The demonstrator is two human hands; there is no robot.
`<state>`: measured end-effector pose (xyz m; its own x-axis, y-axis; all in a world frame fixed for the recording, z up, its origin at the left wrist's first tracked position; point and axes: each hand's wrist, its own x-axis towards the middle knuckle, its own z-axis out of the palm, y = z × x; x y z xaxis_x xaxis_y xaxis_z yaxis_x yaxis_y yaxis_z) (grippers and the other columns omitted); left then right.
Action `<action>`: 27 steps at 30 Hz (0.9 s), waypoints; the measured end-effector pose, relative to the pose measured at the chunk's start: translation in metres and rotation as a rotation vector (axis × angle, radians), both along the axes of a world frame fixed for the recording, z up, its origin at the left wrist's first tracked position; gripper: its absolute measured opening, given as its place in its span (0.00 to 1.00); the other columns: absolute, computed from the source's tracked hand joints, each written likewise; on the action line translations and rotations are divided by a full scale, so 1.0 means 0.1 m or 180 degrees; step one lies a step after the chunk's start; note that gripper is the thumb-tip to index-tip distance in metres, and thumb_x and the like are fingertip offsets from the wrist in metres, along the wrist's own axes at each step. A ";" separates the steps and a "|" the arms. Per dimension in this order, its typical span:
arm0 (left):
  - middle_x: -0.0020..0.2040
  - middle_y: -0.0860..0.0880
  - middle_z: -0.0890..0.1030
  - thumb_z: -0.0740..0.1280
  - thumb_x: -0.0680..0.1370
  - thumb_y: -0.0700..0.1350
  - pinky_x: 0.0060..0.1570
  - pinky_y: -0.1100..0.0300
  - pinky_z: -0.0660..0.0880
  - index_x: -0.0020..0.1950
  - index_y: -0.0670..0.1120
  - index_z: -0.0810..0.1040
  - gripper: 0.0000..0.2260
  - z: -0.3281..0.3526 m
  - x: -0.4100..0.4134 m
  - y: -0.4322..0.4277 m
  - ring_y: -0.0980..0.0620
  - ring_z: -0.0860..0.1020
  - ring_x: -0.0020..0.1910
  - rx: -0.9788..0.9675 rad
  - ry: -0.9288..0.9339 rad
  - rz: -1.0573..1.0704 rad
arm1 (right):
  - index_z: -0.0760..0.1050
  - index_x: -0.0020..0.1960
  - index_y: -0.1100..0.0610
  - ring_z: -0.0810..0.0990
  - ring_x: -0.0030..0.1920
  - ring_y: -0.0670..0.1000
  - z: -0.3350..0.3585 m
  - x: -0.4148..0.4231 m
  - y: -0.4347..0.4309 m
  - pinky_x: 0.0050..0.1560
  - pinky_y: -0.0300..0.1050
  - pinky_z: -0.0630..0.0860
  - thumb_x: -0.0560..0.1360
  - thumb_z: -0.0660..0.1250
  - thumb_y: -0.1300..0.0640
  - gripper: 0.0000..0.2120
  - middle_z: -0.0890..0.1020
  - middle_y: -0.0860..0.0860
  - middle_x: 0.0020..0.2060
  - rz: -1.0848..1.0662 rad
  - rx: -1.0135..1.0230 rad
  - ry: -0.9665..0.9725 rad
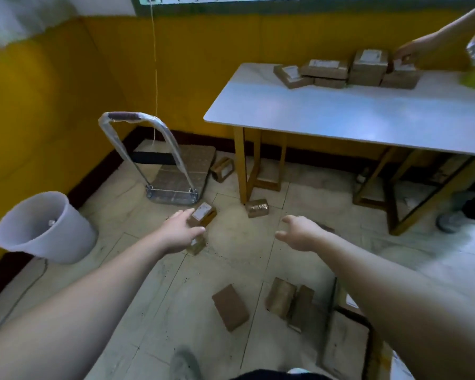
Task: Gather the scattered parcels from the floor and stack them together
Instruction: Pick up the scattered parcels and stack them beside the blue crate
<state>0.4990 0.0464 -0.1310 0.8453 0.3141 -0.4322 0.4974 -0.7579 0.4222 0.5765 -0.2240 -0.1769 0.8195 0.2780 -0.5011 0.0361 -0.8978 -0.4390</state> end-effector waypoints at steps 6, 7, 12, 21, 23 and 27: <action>0.77 0.47 0.59 0.65 0.78 0.53 0.71 0.48 0.62 0.77 0.52 0.56 0.30 -0.40 0.71 0.33 0.46 0.61 0.74 -0.0187 0.0387 -0.0850 | 0.59 0.76 0.54 0.68 0.69 0.57 -0.39 -0.04 0.36 0.66 0.54 0.69 0.78 0.62 0.45 0.30 0.65 0.56 0.73 -0.1031 0.0101 0.0258; 0.77 0.47 0.58 0.65 0.78 0.53 0.71 0.48 0.61 0.77 0.51 0.56 0.30 -0.48 0.81 0.40 0.46 0.60 0.74 -0.0165 0.0438 -0.1010 | 0.59 0.76 0.54 0.69 0.69 0.57 -0.48 -0.10 0.47 0.65 0.52 0.70 0.78 0.63 0.45 0.30 0.66 0.56 0.72 -0.1282 0.0131 0.0295; 0.77 0.46 0.58 0.65 0.79 0.50 0.72 0.50 0.60 0.77 0.49 0.57 0.30 -1.02 1.01 0.80 0.46 0.59 0.75 -0.0236 0.0855 -0.1541 | 0.61 0.75 0.54 0.74 0.63 0.55 -1.05 -0.50 1.07 0.57 0.48 0.75 0.78 0.63 0.47 0.28 0.70 0.56 0.69 -0.2157 0.0146 0.0605; 0.76 0.47 0.61 0.66 0.77 0.54 0.70 0.51 0.60 0.77 0.50 0.58 0.31 -2.87 1.02 1.13 0.46 0.61 0.74 -0.0164 0.1565 -0.1617 | 0.61 0.74 0.50 0.74 0.64 0.52 -2.61 -0.74 1.45 0.54 0.45 0.73 0.77 0.63 0.43 0.29 0.70 0.51 0.70 -0.2641 0.0387 0.1240; 0.76 0.46 0.62 0.66 0.77 0.54 0.69 0.51 0.62 0.77 0.51 0.58 0.31 -3.46 1.00 1.13 0.45 0.63 0.73 -0.0145 0.1677 -0.1559 | 0.61 0.75 0.51 0.70 0.68 0.54 -3.14 -0.74 1.44 0.60 0.46 0.69 0.77 0.62 0.44 0.29 0.68 0.51 0.72 -0.2743 0.0477 0.1357; 0.76 0.48 0.61 0.66 0.77 0.54 0.67 0.52 0.63 0.76 0.52 0.58 0.31 -4.65 0.95 1.05 0.44 0.64 0.72 -0.0048 0.1772 -0.1409 | 0.58 0.76 0.53 0.75 0.53 0.51 -4.21 -0.79 1.45 0.45 0.39 0.70 0.77 0.62 0.45 0.31 0.70 0.54 0.70 -0.2918 0.0577 0.1604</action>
<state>0.5938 0.1510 -0.5963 0.5446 -0.0173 -0.8385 0.2891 -0.9347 0.2070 0.4977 -0.0790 -0.5980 0.4631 -0.2361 -0.8543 -0.8447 -0.4094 -0.3447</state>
